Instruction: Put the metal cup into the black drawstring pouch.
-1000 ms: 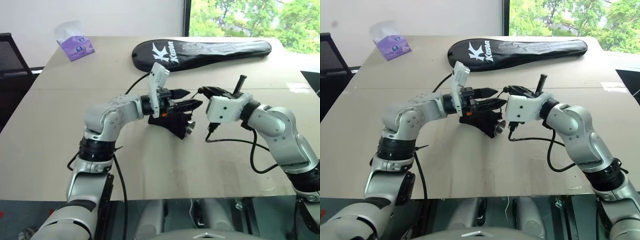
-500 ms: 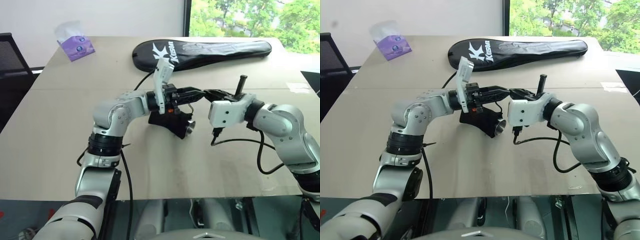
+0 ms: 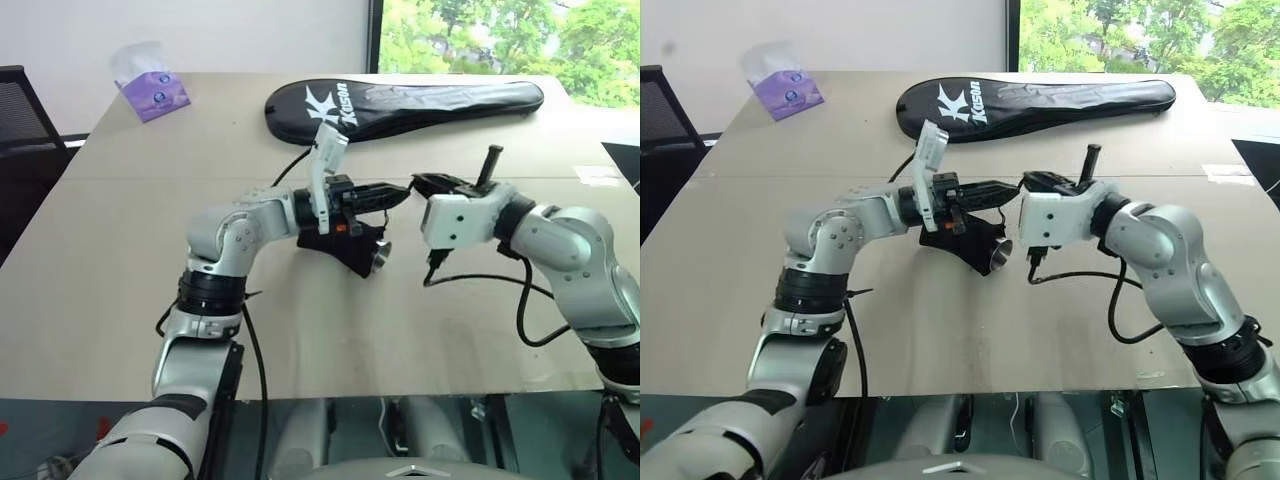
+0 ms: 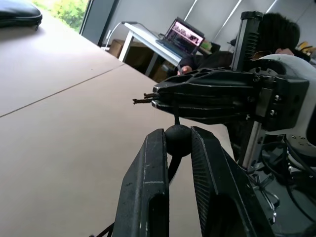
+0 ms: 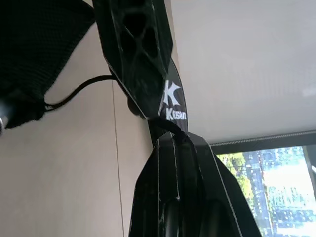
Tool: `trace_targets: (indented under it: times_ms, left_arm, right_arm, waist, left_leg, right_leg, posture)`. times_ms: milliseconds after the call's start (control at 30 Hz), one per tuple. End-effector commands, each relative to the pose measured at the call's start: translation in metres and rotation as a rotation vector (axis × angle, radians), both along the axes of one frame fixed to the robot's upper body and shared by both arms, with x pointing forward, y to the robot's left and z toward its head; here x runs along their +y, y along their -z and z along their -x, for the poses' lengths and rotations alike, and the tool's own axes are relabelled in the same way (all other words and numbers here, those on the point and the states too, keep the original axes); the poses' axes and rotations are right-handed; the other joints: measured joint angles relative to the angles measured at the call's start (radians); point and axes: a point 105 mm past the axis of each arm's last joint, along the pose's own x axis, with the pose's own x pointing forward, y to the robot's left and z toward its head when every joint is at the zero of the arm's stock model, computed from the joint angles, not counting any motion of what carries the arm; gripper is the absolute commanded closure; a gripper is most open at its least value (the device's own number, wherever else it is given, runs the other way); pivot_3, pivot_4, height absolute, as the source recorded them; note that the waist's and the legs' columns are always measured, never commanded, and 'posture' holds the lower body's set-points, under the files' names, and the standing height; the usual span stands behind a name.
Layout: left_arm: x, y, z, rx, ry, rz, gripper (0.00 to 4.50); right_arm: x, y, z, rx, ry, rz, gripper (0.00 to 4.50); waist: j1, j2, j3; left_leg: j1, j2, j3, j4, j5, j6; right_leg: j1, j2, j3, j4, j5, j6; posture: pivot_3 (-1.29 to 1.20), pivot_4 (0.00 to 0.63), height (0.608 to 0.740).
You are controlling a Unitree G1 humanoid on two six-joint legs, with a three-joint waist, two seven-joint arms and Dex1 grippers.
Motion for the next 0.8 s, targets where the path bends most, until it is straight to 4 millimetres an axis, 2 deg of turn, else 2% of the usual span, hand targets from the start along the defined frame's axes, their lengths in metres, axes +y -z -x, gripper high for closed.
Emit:
trace_targets:
  times_ms: [33, 167, 300, 400, 467, 600, 700, 800]
  left_arm:
    - [0.005, -0.034, 0.004, -0.078, 0.012, 0.127, 4.38]
    - [0.014, -0.051, 0.003, -0.081, 0.011, 0.201, 4.38]
    - [0.021, -0.058, 0.001, -0.078, -0.011, 0.231, 4.38]
    - [0.023, -0.058, 0.001, -0.071, -0.029, 0.233, 4.38]
    - [0.023, -0.049, -0.002, -0.058, -0.057, 0.209, 4.38]
    - [0.027, -0.013, -0.008, -0.020, -0.131, 0.107, 4.38]
    - [0.037, 0.017, -0.011, 0.022, -0.201, 0.052, 4.38]
    - [0.045, 0.030, -0.007, 0.038, -0.221, 0.036, 4.38]
  right_arm:
    - [-0.010, -0.037, -0.001, -0.111, 0.032, -0.024, 4.50]
    - [-0.014, -0.060, -0.006, -0.166, 0.054, -0.044, 4.50]
    - [-0.024, -0.086, -0.014, -0.224, 0.103, -0.088, 4.50]
    - [-0.030, -0.120, -0.021, -0.278, 0.145, -0.202, 4.50]
    - [-0.033, -0.140, -0.024, -0.299, 0.160, -0.296, 4.50]
    - [-0.047, -0.170, -0.031, -0.340, 0.213, -0.407, 4.50]
    - [-0.064, -0.186, -0.034, -0.378, 0.268, -0.464, 4.50]
    - [-0.074, -0.199, -0.032, -0.422, 0.298, -0.502, 4.50]
  waist:
    - [0.000, 0.000, 0.000]
    - [0.001, 0.000, 0.000]
    - [0.000, 0.000, 0.000]
    - [-0.002, 0.000, 0.000]
    - [-0.002, 0.000, 0.000]
    - [-0.001, 0.000, 0.000]
    - [0.000, 0.002, 0.000]
    - [0.001, 0.002, 0.001]
  left_leg:
    - [0.000, 0.000, 0.000, 0.000, 0.000, 0.000]
    - [0.000, 0.000, 0.000, 0.000, 0.000, 0.000]
    - [0.000, 0.000, 0.000, 0.000, 0.000, 0.000]
    - [0.000, 0.000, 0.000, 0.000, 0.000, 0.000]
    - [0.000, 0.000, 0.000, 0.000, 0.000, 0.000]
    - [0.000, 0.000, -0.001, -0.001, 0.000, 0.000]
    - [0.000, 0.000, 0.001, -0.001, 0.000, 0.000]
    - [-0.001, 0.000, 0.000, -0.001, 0.000, 0.000]
  right_leg:
    - [0.000, 0.000, 0.000, 0.000, 0.000, 0.000]
    - [0.000, 0.000, -0.001, 0.000, 0.000, 0.000]
    - [0.000, 0.000, 0.000, 0.000, 0.000, 0.000]
    - [0.000, 0.000, 0.000, 0.000, 0.000, 0.000]
    - [0.000, 0.000, 0.000, 0.000, 0.000, 0.000]
    - [0.000, -0.001, 0.000, 0.000, 0.000, 0.000]
    - [0.000, -0.002, 0.001, 0.000, 0.000, 0.000]
    - [-0.001, -0.002, 0.001, -0.001, 0.000, 0.000]
  posture:
    - [0.00, 0.150, 0.740]
    - [0.00, 0.150, 0.740]
    - [0.00, 0.150, 0.740]
    - [0.00, 0.150, 0.740]
    - [0.00, 0.150, 0.740]
    - [0.00, 0.150, 0.740]
    - [0.00, 0.150, 0.740]
    - [0.00, 0.150, 0.740]
